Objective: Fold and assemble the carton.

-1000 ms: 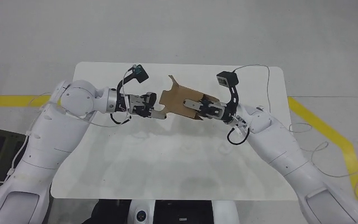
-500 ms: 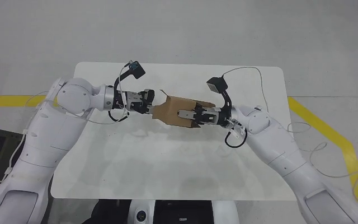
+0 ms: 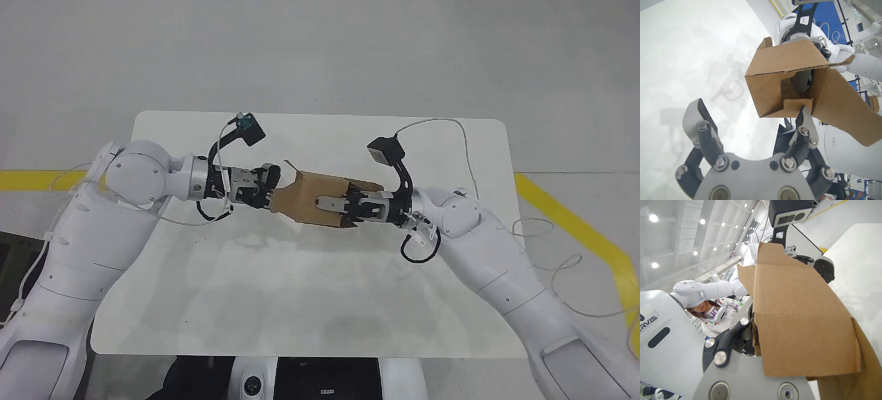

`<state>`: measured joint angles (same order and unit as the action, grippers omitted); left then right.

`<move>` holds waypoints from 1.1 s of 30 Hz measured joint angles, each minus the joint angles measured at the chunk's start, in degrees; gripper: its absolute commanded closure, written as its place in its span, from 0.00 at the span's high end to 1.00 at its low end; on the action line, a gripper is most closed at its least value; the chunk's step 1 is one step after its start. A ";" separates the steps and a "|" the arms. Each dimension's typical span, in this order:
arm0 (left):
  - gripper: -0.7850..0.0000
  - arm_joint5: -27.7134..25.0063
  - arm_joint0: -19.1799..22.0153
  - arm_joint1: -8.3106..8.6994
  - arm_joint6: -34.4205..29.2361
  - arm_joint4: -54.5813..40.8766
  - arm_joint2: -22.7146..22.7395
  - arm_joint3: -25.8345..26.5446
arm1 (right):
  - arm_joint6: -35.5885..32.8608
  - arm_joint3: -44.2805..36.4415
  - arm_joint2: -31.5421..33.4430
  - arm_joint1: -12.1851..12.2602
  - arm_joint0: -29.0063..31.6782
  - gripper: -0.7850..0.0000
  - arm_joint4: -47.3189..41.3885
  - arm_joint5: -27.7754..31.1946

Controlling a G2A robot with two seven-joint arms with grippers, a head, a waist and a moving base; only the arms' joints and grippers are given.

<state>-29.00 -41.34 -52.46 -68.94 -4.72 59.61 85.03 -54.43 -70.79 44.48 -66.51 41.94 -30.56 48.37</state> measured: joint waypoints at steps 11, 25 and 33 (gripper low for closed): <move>1.00 1.20 3.05 -0.06 3.70 0.11 1.77 -6.18 | -7.80 -2.49 0.20 1.17 1.49 0.00 -1.46 -6.32; 1.00 0.25 4.02 -0.81 3.10 0.33 -1.20 -6.89 | -8.18 -2.07 -2.64 0.77 0.07 0.00 -3.49 -6.69; 1.00 -0.16 3.26 -0.46 1.78 -0.33 -0.51 -5.81 | -6.28 -1.68 -2.23 0.75 -0.47 0.00 -3.07 -4.79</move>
<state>-29.16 -38.07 -52.91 -67.17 -5.05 59.11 79.22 -60.71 -72.47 42.25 -65.76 41.47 -33.63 43.58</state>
